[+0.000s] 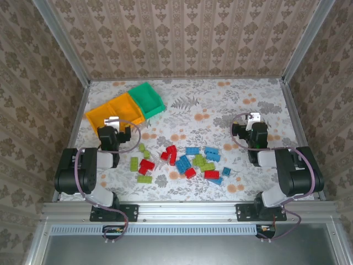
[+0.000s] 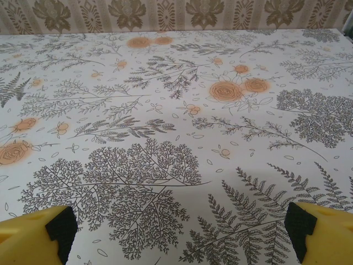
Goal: Sort the legos into containers by color
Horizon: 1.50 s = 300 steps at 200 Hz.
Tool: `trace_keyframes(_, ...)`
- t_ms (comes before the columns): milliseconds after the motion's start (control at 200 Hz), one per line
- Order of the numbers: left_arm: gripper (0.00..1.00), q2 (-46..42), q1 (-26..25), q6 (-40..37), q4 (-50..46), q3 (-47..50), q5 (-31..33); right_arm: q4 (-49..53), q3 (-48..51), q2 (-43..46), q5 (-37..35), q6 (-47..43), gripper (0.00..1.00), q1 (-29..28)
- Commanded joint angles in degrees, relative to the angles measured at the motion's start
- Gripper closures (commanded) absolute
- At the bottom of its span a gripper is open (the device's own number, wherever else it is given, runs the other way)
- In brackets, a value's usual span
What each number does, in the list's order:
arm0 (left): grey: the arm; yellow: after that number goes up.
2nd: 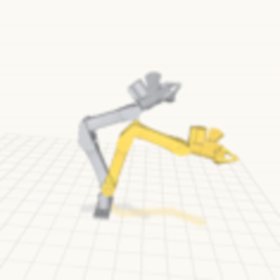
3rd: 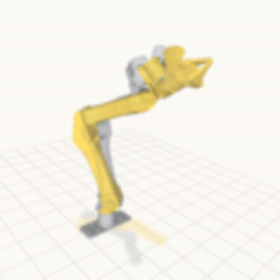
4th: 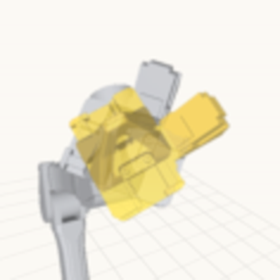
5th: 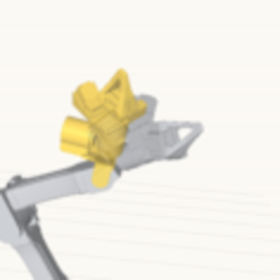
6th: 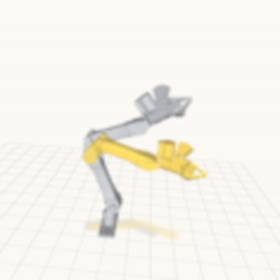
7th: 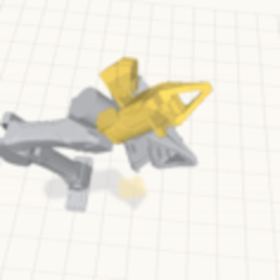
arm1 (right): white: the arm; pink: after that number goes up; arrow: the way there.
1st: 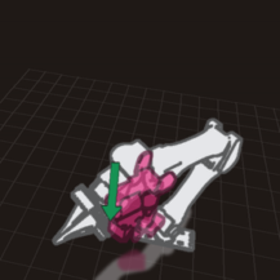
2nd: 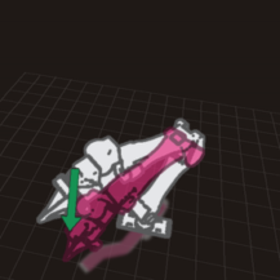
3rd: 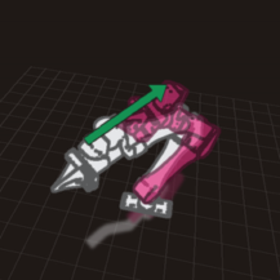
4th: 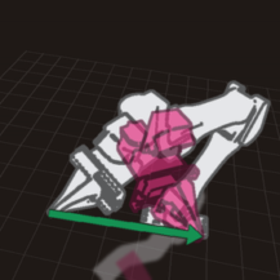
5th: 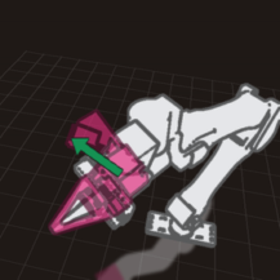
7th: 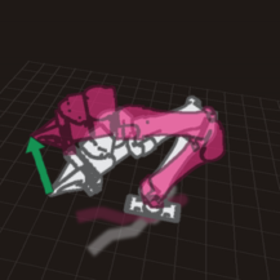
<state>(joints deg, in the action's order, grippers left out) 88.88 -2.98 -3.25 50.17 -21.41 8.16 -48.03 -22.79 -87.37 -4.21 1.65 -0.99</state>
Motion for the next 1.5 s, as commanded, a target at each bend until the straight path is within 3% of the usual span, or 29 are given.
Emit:
trace_keyframes(0,0.0,-0.6,-0.4,0.3,1.2,-0.8,0.2,-0.5,-0.7,-0.1,0.6,-0.3,0.01,-0.2)
trace_keyframes(920,0.0,-1.0,0.3,0.7,0.6,-1.3,0.3,-0.1,-0.8,0.2,1.1,0.1,0.0,0.2)
trace_keyframes(975,0.0,-4.7,-1.5,0.7,-4.5,-3.0,6.4,1.9,-1.2,2.0,0.1,0.5,0.0,0.2)
trace_keyframes(1075,0.0,-13.1,-2.7,9.3,-36.6,-14.3,19.2,17.5,-4.9,10.5,-3.8,3.6,0.0,0.2)
trace_keyframes(1140,0.0,-14.5,-2.5,15.6,-48.5,-18.8,23.9,29.6,-9.7,13.5,-5.1,6.0,0.0,0.2)
trace_keyframes(1290,0.0,-15.0,-2.1,21.5,-55.5,-21.4,20.8,48.1,-18.5,13.1,-1.3,10.5,0.0,0.1)
trace_keyframes(1435,0.0,-12.0,0.1,26.1,-61.0,-25.2,17.9,53.5,-20.3,13.7,4.4,16.1,0.01,-0.1)
trace_keyframes(1495,0.02,-9.9,2.0,26.0,-62.4,-27.4,12.4,54.2,-20.0,14.6,6.9,18.0,0.01,-0.3)
